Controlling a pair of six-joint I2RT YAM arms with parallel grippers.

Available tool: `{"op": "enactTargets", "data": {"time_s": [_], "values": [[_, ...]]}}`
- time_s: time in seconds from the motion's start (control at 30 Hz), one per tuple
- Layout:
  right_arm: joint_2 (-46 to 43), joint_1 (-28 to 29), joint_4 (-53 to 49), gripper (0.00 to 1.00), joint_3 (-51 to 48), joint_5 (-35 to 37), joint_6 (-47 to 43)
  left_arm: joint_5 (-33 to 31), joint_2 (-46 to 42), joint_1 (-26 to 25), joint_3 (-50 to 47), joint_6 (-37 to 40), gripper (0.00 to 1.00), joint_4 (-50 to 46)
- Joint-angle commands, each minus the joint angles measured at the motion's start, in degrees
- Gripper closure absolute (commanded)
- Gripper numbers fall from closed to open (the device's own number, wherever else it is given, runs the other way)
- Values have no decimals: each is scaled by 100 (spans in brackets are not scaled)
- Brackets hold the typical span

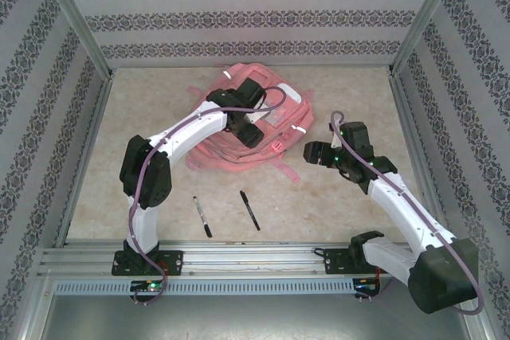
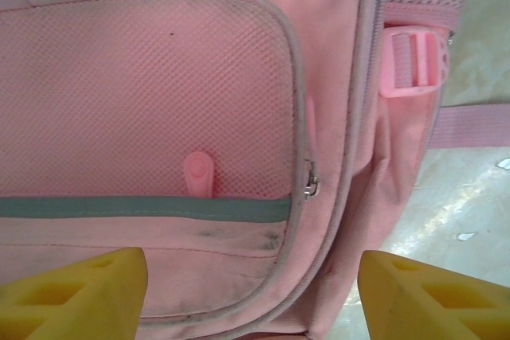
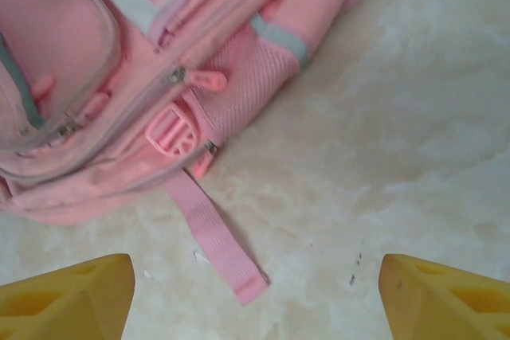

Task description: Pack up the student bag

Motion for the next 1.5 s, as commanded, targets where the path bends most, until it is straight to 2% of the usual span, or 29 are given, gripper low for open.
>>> {"op": "enactTargets", "data": {"time_s": [0.0,0.17,0.43,0.57,0.6,0.63,0.7,0.77,0.87,0.93,1.0,1.1,1.17,1.3,1.47], "values": [[18,5,-81,21,37,-244,10,-184,75,-41,-87,285,28,-310],[171,22,118,22,131,-326,-32,-255,92,8,-373,635,28,-102],[463,115,336,27,286,-492,21,-323,757,92,112,876,29,-243],[516,157,285,28,366,-546,-29,-358,1085,119,367,954,29,-711],[491,161,291,29,348,-516,-42,-478,1126,125,371,972,34,-701],[469,162,336,29,306,-488,-44,-553,1152,142,376,974,44,-671],[427,176,503,31,191,-507,-78,-674,1128,184,497,851,82,-681],[474,191,516,31,236,-685,-252,-589,971,189,627,810,100,-800],[540,426,489,29,399,-925,-972,-19,568,171,724,1007,100,-956],[529,617,784,24,354,-1417,-2168,315,287,167,736,1112,100,-1044],[568,802,1212,22,223,-2315,-3714,734,12,171,733,1191,100,-1127],[774,989,1537,20,270,-2732,-5062,1380,-257,171,670,1389,100,-1138],[1120,919,1759,23,451,-3084,-5199,1719,-311,171,673,1532,100,-1168],[1925,737,2363,36,744,-3715,-5261,2134,-278,177,701,1430,100,-1164],[2434,799,3486,43,453,-3040,-4939,2627,-214,180,665,1226,100,-999]]}}
